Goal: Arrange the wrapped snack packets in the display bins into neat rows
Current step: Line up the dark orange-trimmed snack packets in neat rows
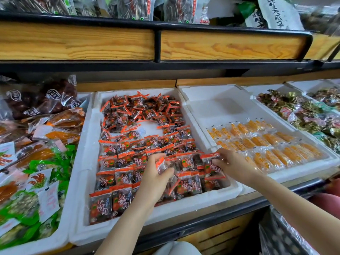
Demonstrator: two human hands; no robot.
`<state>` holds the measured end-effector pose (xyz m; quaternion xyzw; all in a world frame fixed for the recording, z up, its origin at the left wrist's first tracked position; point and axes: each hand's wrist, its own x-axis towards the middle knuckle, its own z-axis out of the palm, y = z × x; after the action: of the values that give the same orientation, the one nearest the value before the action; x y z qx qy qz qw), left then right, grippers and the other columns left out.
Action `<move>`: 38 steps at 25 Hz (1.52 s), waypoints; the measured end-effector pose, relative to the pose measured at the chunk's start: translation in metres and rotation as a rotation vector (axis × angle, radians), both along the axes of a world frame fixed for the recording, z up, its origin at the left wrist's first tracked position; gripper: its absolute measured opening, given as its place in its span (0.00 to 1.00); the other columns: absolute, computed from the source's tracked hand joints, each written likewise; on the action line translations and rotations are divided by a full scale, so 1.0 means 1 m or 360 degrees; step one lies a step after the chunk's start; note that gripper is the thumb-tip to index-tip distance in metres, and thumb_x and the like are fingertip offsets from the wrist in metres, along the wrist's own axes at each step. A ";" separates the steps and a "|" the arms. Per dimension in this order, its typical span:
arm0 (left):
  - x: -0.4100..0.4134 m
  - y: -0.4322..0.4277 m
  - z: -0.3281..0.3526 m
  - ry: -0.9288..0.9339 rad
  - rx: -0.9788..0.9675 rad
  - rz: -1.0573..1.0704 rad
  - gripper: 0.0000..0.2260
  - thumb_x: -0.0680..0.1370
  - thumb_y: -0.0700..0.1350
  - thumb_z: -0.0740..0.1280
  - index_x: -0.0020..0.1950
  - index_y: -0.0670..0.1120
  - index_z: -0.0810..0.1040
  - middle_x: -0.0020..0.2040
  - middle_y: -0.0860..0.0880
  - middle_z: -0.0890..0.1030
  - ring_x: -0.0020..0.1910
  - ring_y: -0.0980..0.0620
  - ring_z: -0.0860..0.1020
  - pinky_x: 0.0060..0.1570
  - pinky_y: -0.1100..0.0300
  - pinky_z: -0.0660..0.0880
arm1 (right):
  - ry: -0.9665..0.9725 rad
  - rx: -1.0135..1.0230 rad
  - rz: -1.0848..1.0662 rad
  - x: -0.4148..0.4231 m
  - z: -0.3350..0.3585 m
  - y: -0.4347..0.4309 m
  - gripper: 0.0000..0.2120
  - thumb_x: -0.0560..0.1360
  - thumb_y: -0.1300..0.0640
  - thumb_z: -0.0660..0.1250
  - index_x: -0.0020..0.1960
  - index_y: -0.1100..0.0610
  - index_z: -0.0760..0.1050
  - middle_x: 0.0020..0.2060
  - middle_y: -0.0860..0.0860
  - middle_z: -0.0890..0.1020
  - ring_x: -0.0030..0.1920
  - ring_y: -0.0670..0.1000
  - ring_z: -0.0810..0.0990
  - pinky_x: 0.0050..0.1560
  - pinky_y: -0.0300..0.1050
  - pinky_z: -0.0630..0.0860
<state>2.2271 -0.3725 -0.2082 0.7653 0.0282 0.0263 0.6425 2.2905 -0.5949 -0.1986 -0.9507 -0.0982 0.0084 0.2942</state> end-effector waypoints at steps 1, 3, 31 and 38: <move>-0.001 0.002 0.000 -0.0036 0.0045 -0.0004 0.17 0.79 0.42 0.65 0.65 0.56 0.68 0.61 0.61 0.68 0.59 0.61 0.66 0.57 0.64 0.64 | 0.0081 -0.0109 0.0044 0.003 -0.008 0.001 0.04 0.79 0.56 0.61 0.46 0.51 0.68 0.34 0.45 0.75 0.32 0.43 0.75 0.31 0.32 0.70; -0.002 0.004 0.000 -0.0090 0.0077 -0.0011 0.19 0.78 0.42 0.67 0.66 0.58 0.69 0.62 0.63 0.65 0.62 0.63 0.61 0.61 0.60 0.59 | 0.0178 -0.0230 0.0158 0.008 -0.021 0.006 0.03 0.80 0.57 0.60 0.53 0.54 0.68 0.34 0.46 0.74 0.32 0.43 0.72 0.31 0.33 0.69; -0.001 -0.040 -0.014 0.0237 -0.0819 -0.0029 0.14 0.76 0.53 0.66 0.58 0.47 0.78 0.52 0.45 0.83 0.55 0.47 0.81 0.61 0.44 0.74 | 0.0197 0.0671 0.0356 -0.068 0.005 0.036 0.13 0.72 0.60 0.71 0.55 0.51 0.75 0.45 0.45 0.81 0.39 0.46 0.83 0.39 0.42 0.80; -0.019 -0.055 -0.024 0.0374 -0.0775 -0.0330 0.16 0.79 0.49 0.65 0.64 0.45 0.73 0.52 0.46 0.82 0.49 0.51 0.82 0.48 0.55 0.78 | -0.0363 0.0446 0.0286 -0.083 -0.012 0.014 0.09 0.72 0.63 0.71 0.49 0.52 0.79 0.41 0.45 0.82 0.40 0.41 0.81 0.44 0.38 0.78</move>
<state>2.2086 -0.4272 -0.2326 0.5853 0.0295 -0.1358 0.7988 2.2073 -0.5806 -0.2106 -0.8827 -0.2156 -0.0868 0.4085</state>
